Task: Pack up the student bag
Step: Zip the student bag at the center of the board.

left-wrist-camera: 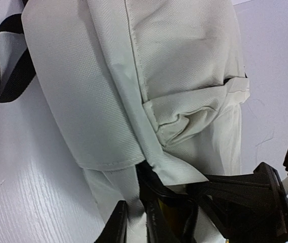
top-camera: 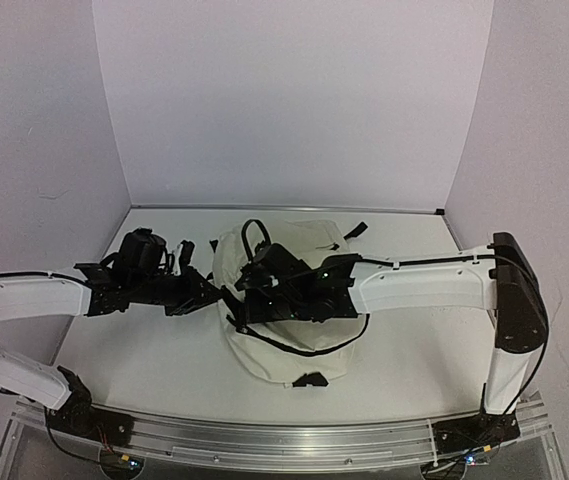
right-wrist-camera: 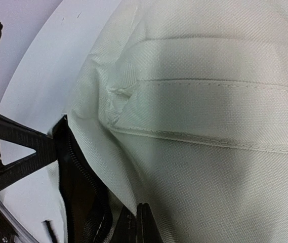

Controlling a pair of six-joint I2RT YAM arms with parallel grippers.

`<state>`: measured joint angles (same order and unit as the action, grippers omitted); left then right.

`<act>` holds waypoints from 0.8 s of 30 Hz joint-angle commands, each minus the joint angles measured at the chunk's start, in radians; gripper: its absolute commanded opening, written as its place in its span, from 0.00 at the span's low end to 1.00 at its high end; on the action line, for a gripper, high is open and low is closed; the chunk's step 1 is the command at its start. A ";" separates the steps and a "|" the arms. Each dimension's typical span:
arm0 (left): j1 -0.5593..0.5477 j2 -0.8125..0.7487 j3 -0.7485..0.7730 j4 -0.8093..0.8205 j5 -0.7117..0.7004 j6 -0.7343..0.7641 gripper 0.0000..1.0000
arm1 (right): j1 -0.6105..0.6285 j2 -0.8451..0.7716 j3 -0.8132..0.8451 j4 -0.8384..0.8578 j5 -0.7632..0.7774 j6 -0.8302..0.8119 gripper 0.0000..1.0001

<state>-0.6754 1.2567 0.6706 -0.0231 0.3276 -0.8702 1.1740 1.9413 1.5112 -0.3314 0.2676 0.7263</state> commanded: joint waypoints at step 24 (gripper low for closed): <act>-0.012 -0.004 -0.036 0.115 0.257 -0.164 0.51 | -0.006 -0.051 0.024 0.057 -0.027 -0.050 0.00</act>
<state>-0.6810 1.2277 0.6334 0.0172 0.5512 -0.9612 1.1740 1.9408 1.5112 -0.3268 0.2415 0.6913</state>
